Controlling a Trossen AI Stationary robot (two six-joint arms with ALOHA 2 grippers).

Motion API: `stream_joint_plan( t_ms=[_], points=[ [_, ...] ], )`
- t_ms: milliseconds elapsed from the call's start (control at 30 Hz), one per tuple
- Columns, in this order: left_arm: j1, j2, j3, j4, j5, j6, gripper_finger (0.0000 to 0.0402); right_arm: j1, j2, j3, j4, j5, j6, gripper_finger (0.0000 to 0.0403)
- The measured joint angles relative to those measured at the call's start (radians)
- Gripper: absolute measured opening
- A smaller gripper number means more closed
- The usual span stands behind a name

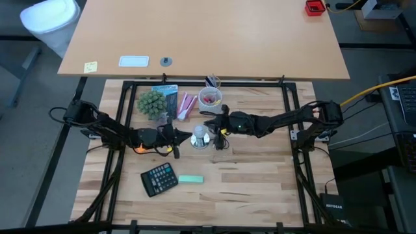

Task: Screw lightbulb
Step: Insert the lightbulb into the lamp

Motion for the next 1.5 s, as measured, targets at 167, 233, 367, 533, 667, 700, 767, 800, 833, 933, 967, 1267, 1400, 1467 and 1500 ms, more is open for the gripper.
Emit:
stream_joint_plan(
  t_ms=[167, 233, 367, 533, 667, 700, 767, 800, 833, 933, 967, 1267, 1400, 1467, 1500],
  points=[
    [-0.043, 0.000, 0.000, 0.000, 0.002, -0.008, 0.0001, 0.000, 0.022, 0.000, -0.019, 0.015, 0.000, 0.0040],
    [-0.049, 0.000, 0.000, 0.000, 0.002, -0.012, 0.0001, 0.000, 0.029, 0.000, -0.015, 0.007, 0.004, 0.0040],
    [-0.046, 0.000, 0.000, 0.000, 0.002, -0.014, 0.0001, 0.000, 0.034, 0.000, -0.016, 0.004, 0.005, 0.0040],
    [-0.030, 0.000, 0.000, -0.003, 0.001, -0.034, 0.0001, 0.000, 0.034, 0.000, -0.014, -0.003, 0.006, 0.0039],
    [-0.029, 0.000, 0.000, -0.005, 0.009, -0.032, 0.0001, 0.000, 0.034, 0.000, -0.015, -0.003, 0.007, 0.0040],
    [-0.029, 0.000, 0.000, -0.003, 0.030, -0.032, 0.0001, 0.000, 0.034, 0.000, -0.015, -0.003, 0.007, 0.0039],
    [-0.030, 0.000, 0.002, -0.002, 0.084, -0.033, 0.0001, 0.000, 0.034, 0.000, -0.014, -0.003, 0.007, 0.0039],
    [-0.031, 0.000, 0.006, -0.002, 0.112, -0.032, 0.0001, 0.000, 0.034, 0.000, -0.015, -0.003, 0.007, 0.0039],
    [-0.032, 0.000, 0.009, -0.002, 0.136, -0.029, 0.0001, 0.000, 0.034, 0.000, -0.015, -0.003, 0.007, 0.0040],
    [-0.033, 0.005, 0.025, -0.003, 0.178, -0.005, 0.0001, 0.000, 0.034, 0.000, -0.015, -0.003, 0.007, 0.0039],
    [-0.032, 0.007, 0.031, -0.011, 0.178, -0.003, 0.0001, 0.000, 0.034, 0.000, -0.015, -0.003, 0.007, 0.0039],
    [-0.004, 0.016, 0.039, -0.086, 0.108, -0.037, 0.0001, 0.000, 0.034, 0.000, -0.016, -0.004, 0.007, 0.0040],
    [0.017, 0.016, 0.039, -0.085, 0.099, -0.030, 0.0001, 0.000, 0.035, 0.001, -0.024, -0.004, 0.007, 0.0040],
    [0.029, 0.016, 0.039, -0.085, 0.099, -0.032, 0.0001, 0.000, 0.035, 0.001, -0.034, -0.004, 0.007, 0.0040],
    [0.035, 0.016, 0.039, -0.085, 0.099, -0.033, 0.0001, 0.000, 0.035, 0.001, -0.037, -0.004, 0.007, 0.0039]
  ],
)
